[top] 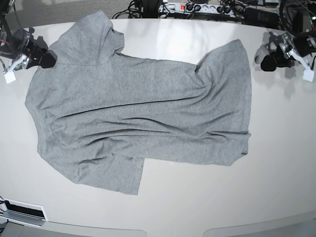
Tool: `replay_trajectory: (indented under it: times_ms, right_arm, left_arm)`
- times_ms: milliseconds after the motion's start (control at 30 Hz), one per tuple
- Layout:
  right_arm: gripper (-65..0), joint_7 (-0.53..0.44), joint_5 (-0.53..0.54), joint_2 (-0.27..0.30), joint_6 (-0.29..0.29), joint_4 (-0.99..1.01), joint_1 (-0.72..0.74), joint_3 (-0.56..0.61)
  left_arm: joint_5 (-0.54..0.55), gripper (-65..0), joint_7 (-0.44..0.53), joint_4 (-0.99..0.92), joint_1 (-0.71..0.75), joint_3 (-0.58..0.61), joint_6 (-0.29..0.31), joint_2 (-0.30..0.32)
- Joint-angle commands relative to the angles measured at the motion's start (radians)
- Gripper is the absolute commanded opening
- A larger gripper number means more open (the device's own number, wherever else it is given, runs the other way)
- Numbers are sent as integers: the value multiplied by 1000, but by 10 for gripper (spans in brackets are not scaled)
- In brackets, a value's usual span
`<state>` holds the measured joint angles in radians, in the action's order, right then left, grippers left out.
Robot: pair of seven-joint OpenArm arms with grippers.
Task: Layout the t-shirt on the table in an organized manner, then fold the t-shirt properly
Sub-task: 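Grasp the shirt shoulder corners with both grippers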
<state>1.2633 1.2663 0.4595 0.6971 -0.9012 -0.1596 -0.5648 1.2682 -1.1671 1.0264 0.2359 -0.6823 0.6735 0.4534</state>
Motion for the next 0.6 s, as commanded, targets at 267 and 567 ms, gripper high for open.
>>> replay_trajectory:
  times_ms: [267, 567]
  right_arm:
    - [-517, -54, -92, 23, 1, -8, 5, -5]
    - [-389, -44, -85, 23, 1, -8, 5, -5]
  left_arm:
    - [27, -240, -41, 14, 5, -5, 6, -37]
    - [49, -240, -91, 14, 54, 33, 7, -40]
